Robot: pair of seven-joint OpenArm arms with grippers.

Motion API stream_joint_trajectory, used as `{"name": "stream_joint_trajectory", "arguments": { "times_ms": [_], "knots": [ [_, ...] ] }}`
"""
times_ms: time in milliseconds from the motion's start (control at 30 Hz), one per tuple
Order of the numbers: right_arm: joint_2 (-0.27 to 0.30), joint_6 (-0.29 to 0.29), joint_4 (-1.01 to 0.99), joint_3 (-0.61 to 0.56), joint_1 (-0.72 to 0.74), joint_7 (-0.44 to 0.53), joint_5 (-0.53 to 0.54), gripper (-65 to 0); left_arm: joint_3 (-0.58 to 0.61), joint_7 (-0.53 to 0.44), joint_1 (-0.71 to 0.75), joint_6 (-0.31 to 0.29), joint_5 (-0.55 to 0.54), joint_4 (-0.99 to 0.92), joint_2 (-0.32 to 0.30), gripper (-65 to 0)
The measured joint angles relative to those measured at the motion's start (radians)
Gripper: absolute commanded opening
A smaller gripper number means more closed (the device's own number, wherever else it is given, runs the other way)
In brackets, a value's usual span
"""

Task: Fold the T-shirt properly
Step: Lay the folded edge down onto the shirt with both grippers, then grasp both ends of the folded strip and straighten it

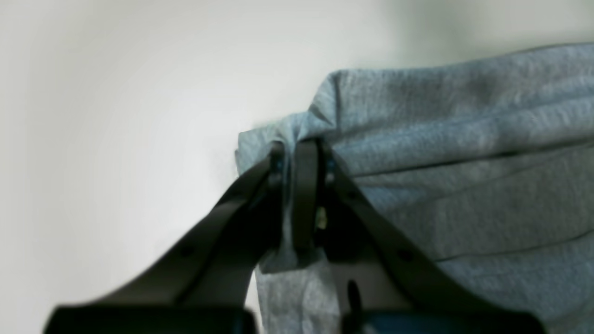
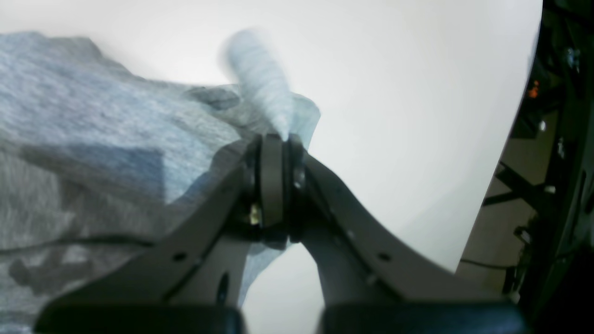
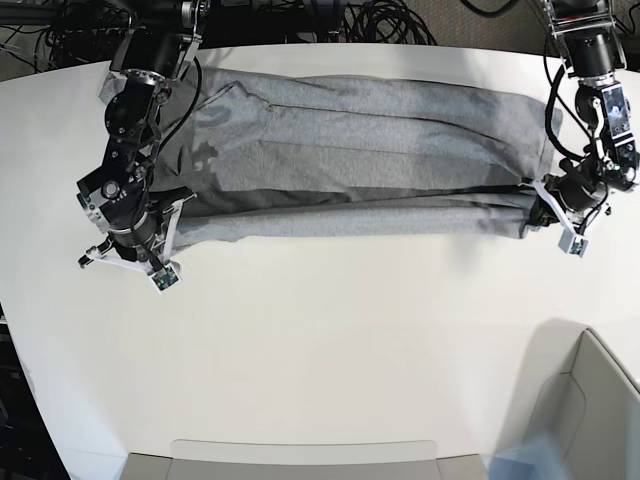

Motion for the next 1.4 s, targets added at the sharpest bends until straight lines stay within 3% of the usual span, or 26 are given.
{"name": "stream_joint_trajectory", "arguments": {
  "times_ms": [267, 433, 667, 900, 1400],
  "knots": [
    [-0.003, 0.000, 0.094, 0.005, -0.078, -0.011, 0.001, -65.0, -0.002, 0.017, 0.031, 0.000, 0.001, 0.067, -0.005, -65.0],
    [-0.003, 0.000, 0.138, 0.006, -0.073, -0.139, 0.007, -65.0, -0.004, 0.108, 0.035, -0.001, -0.003, 0.131, -0.004, -65.0],
    [-0.006, 0.000, 0.190, 0.007, -0.124, -0.136, 0.004, -65.0, -0.007, 0.109, 0.054, 0.000, -0.001, 0.133, -0.007, -65.0],
    [-0.006, 0.000, 0.227, 0.006, -0.201, -0.133, 0.023, -65.0, -0.118, 0.154, 0.137, -0.001, -0.004, 0.215, -0.007, -65.0],
    [-0.005, 0.000, 0.241, 0.007, -0.294, -0.132, 0.008, -65.0, -0.115, 0.149, 0.239, -0.001, -0.006, 0.273, -0.003, -65.0]
  ]
}}
